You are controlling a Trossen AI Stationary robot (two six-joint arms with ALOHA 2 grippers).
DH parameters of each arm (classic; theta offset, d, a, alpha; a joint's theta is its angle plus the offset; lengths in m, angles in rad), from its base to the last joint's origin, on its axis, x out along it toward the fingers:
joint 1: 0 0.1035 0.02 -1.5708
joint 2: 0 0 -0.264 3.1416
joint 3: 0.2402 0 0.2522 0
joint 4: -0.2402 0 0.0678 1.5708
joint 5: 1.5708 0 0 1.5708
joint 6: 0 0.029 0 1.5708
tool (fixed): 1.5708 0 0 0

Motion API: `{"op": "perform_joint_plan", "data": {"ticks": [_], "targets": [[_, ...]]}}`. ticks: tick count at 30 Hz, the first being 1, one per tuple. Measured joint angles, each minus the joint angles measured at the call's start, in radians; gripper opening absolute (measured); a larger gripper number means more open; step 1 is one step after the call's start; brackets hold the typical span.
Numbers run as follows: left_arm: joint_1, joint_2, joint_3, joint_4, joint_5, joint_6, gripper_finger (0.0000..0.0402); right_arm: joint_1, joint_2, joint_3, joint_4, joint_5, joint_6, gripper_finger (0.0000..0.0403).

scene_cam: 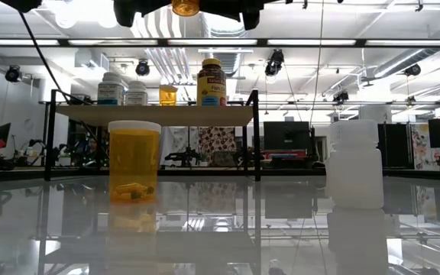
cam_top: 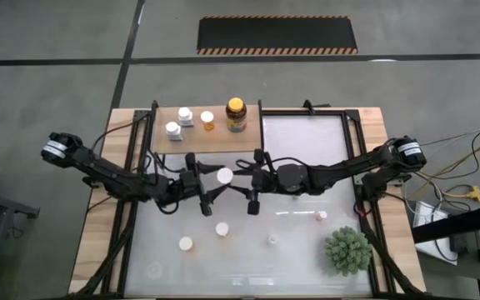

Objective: Pick and place medicine bottles onto shelf by color
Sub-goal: Put the orange pill bottle on the shelf

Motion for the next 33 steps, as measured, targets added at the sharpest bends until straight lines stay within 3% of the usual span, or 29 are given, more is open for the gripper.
{"op": "perform_joint_plan", "data": {"ticks": [6,12,21,33], "targets": [[0.0,-0.072,0.0,-0.184,-0.088,0.008,0.0263,-0.04,0.0,0.0,-0.027,0.016,0.082,0.0164],[0.0,-0.163,-0.001,-0.357,-0.168,0.001,0.0263,-0.106,0.028,0.0,-0.075,0.125,0.177,0.0164],[0.0,-0.194,-0.002,-0.4,-0.238,0.011,0.0264,-0.216,0.139,0.024,-0.078,0.201,0.254,0.0164],[0.001,-0.193,-0.002,-0.416,-0.283,0.028,0.0262,-0.256,0.208,0.11,-0.143,0.218,0.234,0.0164]]}}
